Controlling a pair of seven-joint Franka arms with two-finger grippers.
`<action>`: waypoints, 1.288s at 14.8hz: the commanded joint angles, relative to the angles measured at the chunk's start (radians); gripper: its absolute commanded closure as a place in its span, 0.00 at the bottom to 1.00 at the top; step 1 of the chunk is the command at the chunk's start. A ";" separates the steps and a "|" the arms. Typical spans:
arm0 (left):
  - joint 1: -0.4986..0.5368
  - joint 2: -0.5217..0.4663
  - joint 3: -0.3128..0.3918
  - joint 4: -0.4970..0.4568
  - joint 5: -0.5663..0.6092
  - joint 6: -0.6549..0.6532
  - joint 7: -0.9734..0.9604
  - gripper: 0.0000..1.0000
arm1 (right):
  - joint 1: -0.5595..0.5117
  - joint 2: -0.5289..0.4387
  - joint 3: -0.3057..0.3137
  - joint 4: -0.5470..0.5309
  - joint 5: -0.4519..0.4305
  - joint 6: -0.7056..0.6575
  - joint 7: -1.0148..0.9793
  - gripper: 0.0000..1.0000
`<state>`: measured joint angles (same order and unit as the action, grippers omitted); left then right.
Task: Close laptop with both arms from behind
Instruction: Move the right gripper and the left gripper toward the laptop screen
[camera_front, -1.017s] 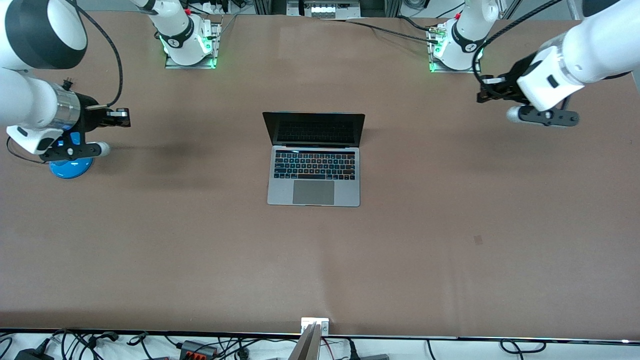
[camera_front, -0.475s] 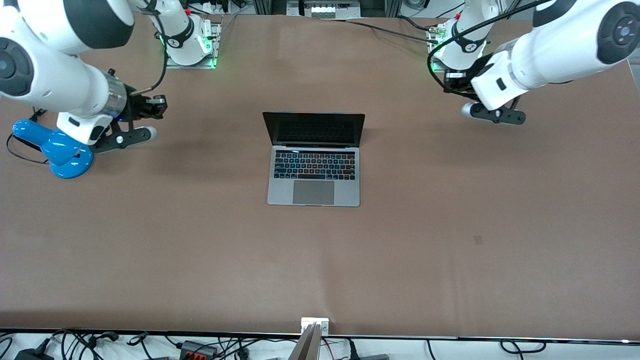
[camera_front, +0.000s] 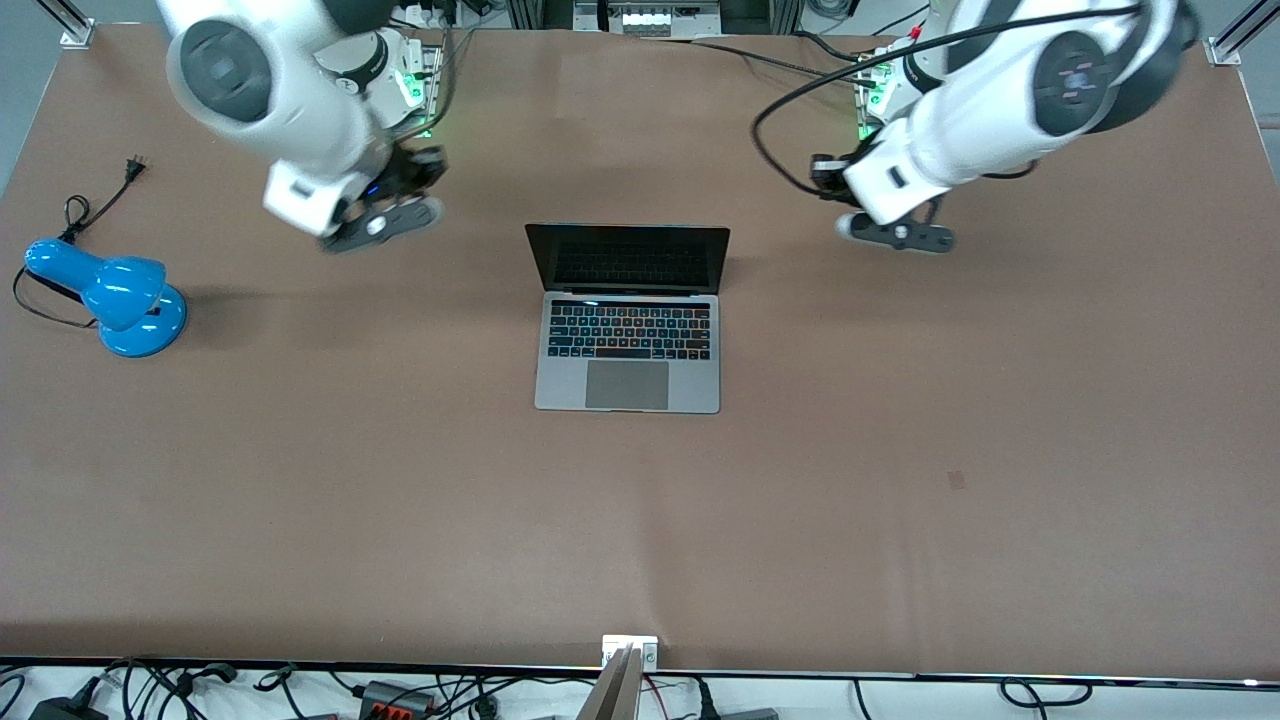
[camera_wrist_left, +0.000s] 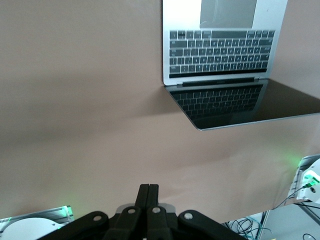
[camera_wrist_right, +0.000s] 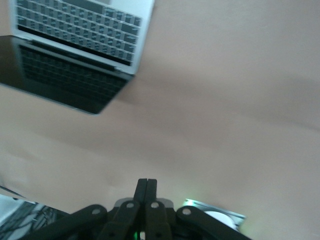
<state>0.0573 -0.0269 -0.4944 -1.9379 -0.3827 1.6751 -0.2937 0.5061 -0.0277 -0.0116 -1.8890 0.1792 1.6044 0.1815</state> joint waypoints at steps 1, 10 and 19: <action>0.015 -0.036 -0.029 -0.070 -0.028 0.040 -0.005 1.00 | -0.001 -0.060 -0.011 -0.108 0.034 0.087 0.056 1.00; 0.012 -0.047 -0.098 -0.196 -0.073 0.198 -0.007 1.00 | 0.201 -0.077 -0.010 -0.268 0.033 0.305 0.320 1.00; 0.010 0.050 -0.197 -0.262 -0.077 0.422 -0.016 1.00 | 0.284 -0.058 0.002 -0.401 0.016 0.563 0.438 1.00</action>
<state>0.0574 -0.0183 -0.6696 -2.1899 -0.4301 2.0395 -0.3095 0.7615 -0.0696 -0.0077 -2.2432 0.1988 2.1110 0.5908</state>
